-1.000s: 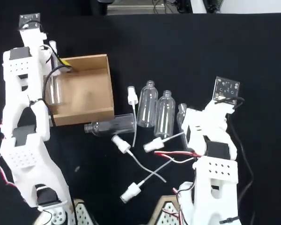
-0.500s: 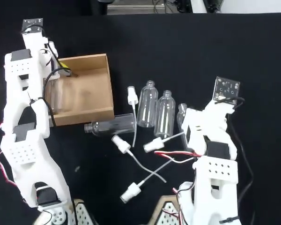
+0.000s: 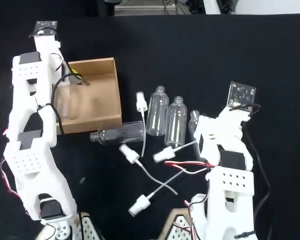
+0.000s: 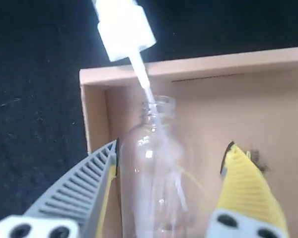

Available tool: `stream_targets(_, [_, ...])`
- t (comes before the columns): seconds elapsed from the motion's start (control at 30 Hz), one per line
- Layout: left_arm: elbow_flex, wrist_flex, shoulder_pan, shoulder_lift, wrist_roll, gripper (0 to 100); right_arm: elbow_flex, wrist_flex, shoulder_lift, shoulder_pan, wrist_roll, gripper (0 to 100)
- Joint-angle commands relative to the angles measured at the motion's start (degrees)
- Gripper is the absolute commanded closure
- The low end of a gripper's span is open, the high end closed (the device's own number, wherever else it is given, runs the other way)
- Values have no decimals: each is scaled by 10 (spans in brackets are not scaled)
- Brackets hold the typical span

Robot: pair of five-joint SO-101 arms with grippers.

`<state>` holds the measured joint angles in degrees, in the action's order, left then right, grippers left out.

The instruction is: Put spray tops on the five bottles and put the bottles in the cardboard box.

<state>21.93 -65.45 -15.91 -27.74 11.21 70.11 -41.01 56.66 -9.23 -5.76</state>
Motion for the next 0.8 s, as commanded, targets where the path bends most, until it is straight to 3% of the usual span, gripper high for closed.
stream_targets(0.0, [0,2,5,8,5,686,-6,16,9,-10,0,900])
stream_targets(0.37, [45,-3,3,-61,6,690,-6,16,9,-10,0,900])
stream_targets(0.63, [49,-4,7,-62,4,909,-6,16,9,-10,0,900])
stream_targets(0.77, [51,-4,7,-62,1,940,-6,16,9,-10,0,900])
